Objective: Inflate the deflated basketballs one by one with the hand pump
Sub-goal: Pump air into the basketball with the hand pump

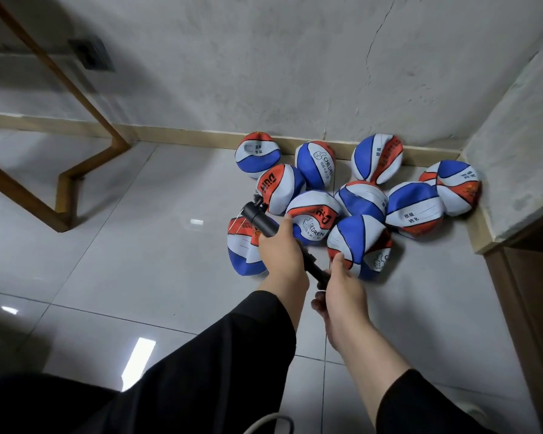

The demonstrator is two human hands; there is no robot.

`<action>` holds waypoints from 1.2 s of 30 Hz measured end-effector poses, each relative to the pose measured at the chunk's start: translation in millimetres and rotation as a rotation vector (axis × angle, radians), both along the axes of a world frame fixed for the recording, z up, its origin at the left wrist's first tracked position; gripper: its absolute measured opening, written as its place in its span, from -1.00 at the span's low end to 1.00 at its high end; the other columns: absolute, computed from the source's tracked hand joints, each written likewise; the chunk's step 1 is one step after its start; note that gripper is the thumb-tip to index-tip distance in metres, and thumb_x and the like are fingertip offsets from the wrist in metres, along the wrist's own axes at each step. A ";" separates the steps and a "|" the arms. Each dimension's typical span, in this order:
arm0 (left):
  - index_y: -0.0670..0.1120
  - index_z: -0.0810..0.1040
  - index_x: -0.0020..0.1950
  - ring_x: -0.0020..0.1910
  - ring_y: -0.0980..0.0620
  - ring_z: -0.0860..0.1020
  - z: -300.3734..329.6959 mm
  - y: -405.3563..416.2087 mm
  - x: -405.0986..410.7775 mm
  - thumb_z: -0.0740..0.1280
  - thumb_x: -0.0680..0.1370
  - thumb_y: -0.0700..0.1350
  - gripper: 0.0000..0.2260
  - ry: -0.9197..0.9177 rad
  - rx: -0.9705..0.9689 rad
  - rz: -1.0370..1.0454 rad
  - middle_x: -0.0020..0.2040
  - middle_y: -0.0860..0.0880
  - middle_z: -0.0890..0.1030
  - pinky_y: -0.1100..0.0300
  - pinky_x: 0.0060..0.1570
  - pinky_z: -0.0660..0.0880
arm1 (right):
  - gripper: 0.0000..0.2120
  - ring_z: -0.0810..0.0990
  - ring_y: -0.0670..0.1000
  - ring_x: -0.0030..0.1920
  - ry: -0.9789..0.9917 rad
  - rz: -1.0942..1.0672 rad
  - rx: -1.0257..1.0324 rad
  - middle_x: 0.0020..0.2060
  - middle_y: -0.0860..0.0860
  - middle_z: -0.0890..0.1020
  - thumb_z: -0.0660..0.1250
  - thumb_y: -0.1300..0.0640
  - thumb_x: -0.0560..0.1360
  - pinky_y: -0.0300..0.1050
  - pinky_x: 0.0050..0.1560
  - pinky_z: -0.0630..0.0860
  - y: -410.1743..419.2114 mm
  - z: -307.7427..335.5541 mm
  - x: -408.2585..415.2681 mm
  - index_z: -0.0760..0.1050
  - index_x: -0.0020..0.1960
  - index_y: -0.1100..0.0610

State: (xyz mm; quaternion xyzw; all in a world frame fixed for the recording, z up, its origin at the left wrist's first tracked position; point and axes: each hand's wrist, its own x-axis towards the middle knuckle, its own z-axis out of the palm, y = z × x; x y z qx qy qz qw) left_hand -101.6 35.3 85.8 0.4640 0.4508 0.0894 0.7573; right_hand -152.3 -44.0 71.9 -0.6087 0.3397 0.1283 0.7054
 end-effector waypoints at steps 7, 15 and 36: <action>-0.12 0.44 -0.08 -0.49 -0.02 0.41 -4.5 -23.5 0.6 0.31 0.55 -0.20 -0.94 -0.020 0.022 -0.028 -0.32 -0.13 0.45 0.18 -0.44 0.44 | -0.48 0.43 0.07 -0.49 -0.059 0.041 -0.075 -0.46 0.09 0.55 0.10 -0.20 0.69 -0.13 -0.44 0.41 -14.5 -2.5 8.1 0.52 -0.16 0.20; -0.13 0.50 -0.10 -0.42 -0.07 0.47 -4.2 8.6 24.1 0.39 0.56 -0.08 -0.85 0.000 -0.126 0.001 -0.39 -0.09 0.48 0.05 -0.22 0.53 | -0.46 0.33 0.01 -0.53 -0.019 0.034 -0.057 -0.42 0.10 0.52 0.08 -0.23 0.69 -0.18 -0.49 0.30 -25.7 -20.4 17.2 0.54 -0.10 0.20; -0.19 0.51 -0.06 -0.48 -0.04 0.45 6.5 16.5 32.8 0.28 0.58 -0.07 -0.82 0.062 0.043 0.074 -0.39 -0.14 0.50 0.19 -0.42 0.46 | -0.34 0.43 0.08 -0.49 0.006 0.080 -0.144 -0.47 0.09 0.53 -0.01 -0.31 0.67 -0.14 -0.46 0.39 -27.7 -28.8 17.0 0.57 -0.07 0.22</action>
